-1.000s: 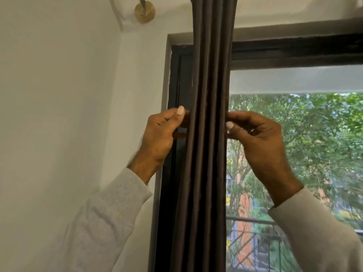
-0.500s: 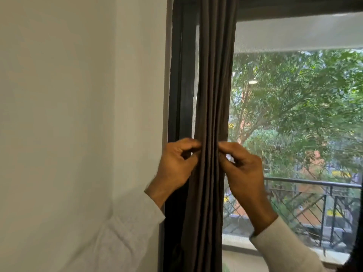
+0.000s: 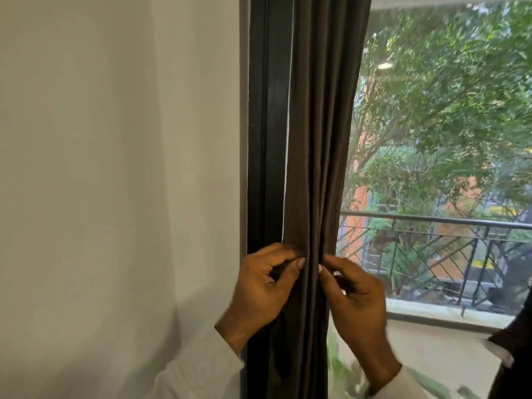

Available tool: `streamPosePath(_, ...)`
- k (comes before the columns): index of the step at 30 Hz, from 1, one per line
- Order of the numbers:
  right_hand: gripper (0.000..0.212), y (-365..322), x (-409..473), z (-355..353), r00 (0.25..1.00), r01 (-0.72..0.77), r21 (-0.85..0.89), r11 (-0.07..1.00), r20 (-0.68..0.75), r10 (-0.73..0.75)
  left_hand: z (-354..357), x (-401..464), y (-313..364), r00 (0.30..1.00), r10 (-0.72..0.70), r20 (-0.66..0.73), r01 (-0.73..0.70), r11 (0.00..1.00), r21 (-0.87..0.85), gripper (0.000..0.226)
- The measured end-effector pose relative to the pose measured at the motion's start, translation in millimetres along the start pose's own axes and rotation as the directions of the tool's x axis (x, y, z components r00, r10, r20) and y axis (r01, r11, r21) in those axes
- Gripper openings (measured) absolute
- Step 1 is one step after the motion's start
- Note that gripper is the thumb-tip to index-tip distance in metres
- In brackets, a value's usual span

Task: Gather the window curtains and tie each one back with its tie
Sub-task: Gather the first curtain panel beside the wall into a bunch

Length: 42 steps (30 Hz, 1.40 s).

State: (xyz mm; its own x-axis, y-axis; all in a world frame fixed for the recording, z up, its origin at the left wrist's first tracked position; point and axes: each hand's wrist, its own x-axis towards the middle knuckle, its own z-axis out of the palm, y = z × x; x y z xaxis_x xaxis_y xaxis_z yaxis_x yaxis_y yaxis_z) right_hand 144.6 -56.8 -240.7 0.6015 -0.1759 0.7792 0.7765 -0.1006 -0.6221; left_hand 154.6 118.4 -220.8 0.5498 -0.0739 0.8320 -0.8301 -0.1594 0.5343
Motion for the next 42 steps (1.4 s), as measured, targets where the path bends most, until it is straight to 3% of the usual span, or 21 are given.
streamPosePath(5,0.031,14.8,-45.4,-9.0,0.99,-0.133,-0.088,0.987,0.038,0.137,0.4,-42.4,-7.6,0.992,-0.129,-0.001,0.129,0.99,-0.06,0.021)
streamPosePath(9,0.053,2.6,-58.7,-13.2,0.993,-0.114,-0.099,0.989,0.0,0.114,-3.0,-54.8,-8.9,0.996,-0.01,-0.088,0.02,0.992,0.121,0.019)
streamPosePath(12,0.044,7.2,-61.9,-17.8,0.991,-0.066,-0.279,0.958,-0.131,0.03,-1.3,-66.0,-16.9,0.972,0.03,-0.235,0.024,0.974,0.226,0.032)
streamPosePath(15,0.012,14.8,-72.5,-23.6,0.984,0.096,-0.503,0.859,-0.084,-0.159,0.1,-82.0,-26.7,0.945,0.062,-0.32,0.06,0.932,0.358,0.026)
streamPosePath(17,0.015,16.4,-85.2,-21.7,0.983,0.14,-0.629,0.764,-0.007,-0.186,-2.0,-92.6,-31.8,0.97,0.116,-0.215,-0.01,0.899,0.439,0.009)
streamPosePath(19,0.02,16.2,-94.6,-16.6,0.97,0.158,-0.74,0.654,-0.009,-0.244,-3.4,-101.0,-37.2,0.976,0.152,-0.157,-0.063,0.882,0.467,0.011)
streamPosePath(22,0.021,19.3,-101.0,-6.2,0.94,0.305,-0.783,0.542,0.156,-0.304,-6.1,-105.3,-44.0,0.978,0.155,-0.139,-0.078,0.892,0.445,0.02)
streamPosePath(24,0.023,27.0,-99.5,0.1,0.948,0.314,-0.781,0.54,0.226,-0.225,-7.5,-105.7,-44.6,0.983,0.1,-0.157,-0.029,0.916,0.4,0.028)
streamPosePath(27,0.023,41.2,-95.4,3.5,0.975,0.224,-0.802,0.554,0.19,-0.118,-10.5,-108.1,-42.3,0.969,-0.029,-0.245,0.108,0.943,0.314,0.044)
streamPosePath(30,0.022,51.0,-96.9,3.1,0.988,0.14,-0.784,0.605,0.154,-0.029,-13.1,-105.6,-43.8,0.946,-0.111,-0.303,0.187,0.954,0.235,0.034)
streamPosePath(33,0.02,54.5,-106.0,6.0,0.987,0.114,-0.757,0.644,0.162,0.015,-11.7,-102.6,-45.7,0.963,-0.14,-0.23,0.188,0.962,0.2,0.018)
streamPosePath(37,0.017,66.4,-117.4,1.9,0.993,-0.084,-0.637,0.767,0.009,0.116,-5.6,-109.2,-48.1,0.958,-0.214,-0.192,0.248,0.952,0.18,0.033)
streamPosePath(39,0.017,70.2,-126.9,-3.2,0.996,-0.075,-0.611,0.788,-0.007,0.089,-3.5,-118.7,-48.8,0.975,-0.125,-0.185,0.175,0.941,0.288,0.03)
streamPosePath(42,0.023,73.1,-144.5,-5.8,0.984,0.178,-0.707,0.684,0.126,-0.126,5.0,-138.3,-50.1,0.993,0.099,-0.071,-0.053,0.874,0.482,0.011)
